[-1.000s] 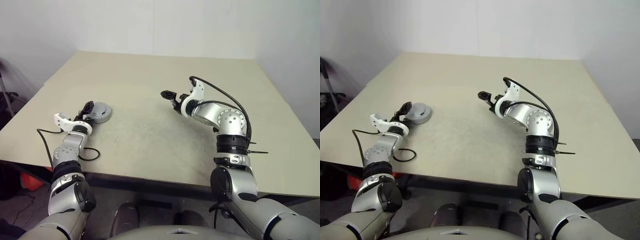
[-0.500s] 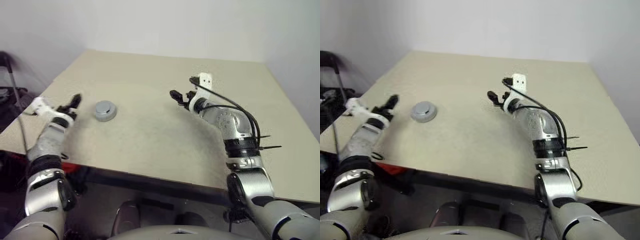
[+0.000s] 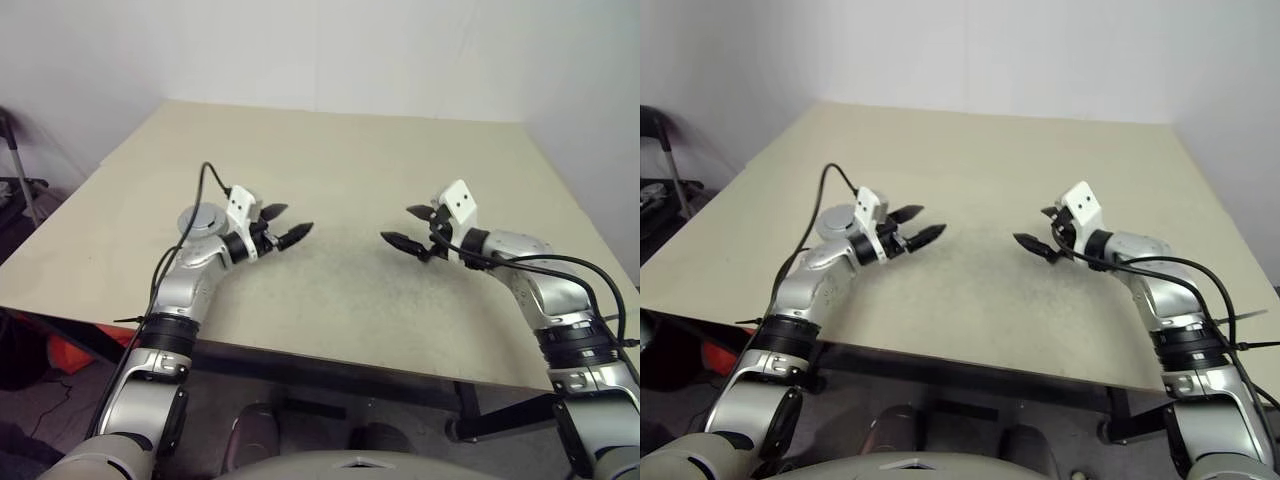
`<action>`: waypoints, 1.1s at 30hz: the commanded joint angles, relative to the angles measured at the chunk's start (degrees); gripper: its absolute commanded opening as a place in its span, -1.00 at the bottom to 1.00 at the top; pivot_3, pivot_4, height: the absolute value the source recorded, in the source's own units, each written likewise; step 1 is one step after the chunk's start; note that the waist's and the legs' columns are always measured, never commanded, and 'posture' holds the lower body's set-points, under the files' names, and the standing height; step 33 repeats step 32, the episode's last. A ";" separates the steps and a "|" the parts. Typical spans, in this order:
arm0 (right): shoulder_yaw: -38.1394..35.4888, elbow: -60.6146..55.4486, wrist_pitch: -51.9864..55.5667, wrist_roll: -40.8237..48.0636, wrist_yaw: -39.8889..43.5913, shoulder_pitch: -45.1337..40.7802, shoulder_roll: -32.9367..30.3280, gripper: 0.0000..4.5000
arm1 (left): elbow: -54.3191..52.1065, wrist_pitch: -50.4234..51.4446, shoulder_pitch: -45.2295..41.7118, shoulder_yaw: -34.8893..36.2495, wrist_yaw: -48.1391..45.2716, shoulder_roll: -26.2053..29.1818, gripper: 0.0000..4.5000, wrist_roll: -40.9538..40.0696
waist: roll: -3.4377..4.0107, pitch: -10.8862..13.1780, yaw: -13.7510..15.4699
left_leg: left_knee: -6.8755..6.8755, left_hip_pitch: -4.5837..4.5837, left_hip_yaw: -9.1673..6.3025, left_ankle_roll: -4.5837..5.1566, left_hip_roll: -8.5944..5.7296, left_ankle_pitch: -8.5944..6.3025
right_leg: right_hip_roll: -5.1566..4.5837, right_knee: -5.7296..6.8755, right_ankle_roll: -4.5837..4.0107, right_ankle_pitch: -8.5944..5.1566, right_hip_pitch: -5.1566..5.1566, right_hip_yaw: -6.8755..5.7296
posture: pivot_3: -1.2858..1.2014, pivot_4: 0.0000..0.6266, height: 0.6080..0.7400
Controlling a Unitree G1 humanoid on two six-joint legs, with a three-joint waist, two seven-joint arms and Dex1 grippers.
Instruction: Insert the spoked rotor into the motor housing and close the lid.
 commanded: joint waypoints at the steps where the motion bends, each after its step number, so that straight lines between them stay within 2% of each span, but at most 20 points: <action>1: -2.32 -0.03 -2.09 -1.13 0.54 -0.71 -0.18 1.00 | -2.75 1.23 0.25 -1.95 -4.25 1.05 0.98 0.46 | 0.03 0.00 -0.51 | 0.00 0.04 0.00 0.02 0.05 0.01 | 0.02 0.01 -0.06 0.02 0.00 -0.01 | 0.03 -1.00 1.00; 10: -3.46 1.16 -3.34 -4.13 -2.60 -0.15 2.81 1.00 | -1.17 2.57 0.04 -3.57 -5.51 1.05 0.98 3.08 | 0.08 0.00 -0.94 | -0.01 0.19 0.06 0.54 0.08 0.31 | 0.04 0.04 -0.30 0.15 0.07 -0.03 | 0.03 -1.00 1.00; 21: -3.93 2.35 -2.79 -6.34 -4.44 -2.08 3.93 1.00 | -2.45 3.24 0.50 -2.94 -3.31 -1.33 0.98 3.19 | 0.08 0.00 -0.94 | -0.01 0.19 0.05 0.67 0.08 0.29 | 0.04 0.03 -0.31 0.16 0.08 -0.03 | 0.03 -1.00 1.00; 33: -5.39 0.92 -1.94 -6.73 -5.47 -1.19 4.09 1.00 | -4.36 4.98 1.08 -2.73 -2.74 -1.41 0.98 2.53 | 0.09 0.00 -0.95 | -0.01 0.19 0.05 0.71 0.08 0.29 | 0.04 0.03 -0.31 0.16 0.08 -0.03 | 0.03 -1.00 1.00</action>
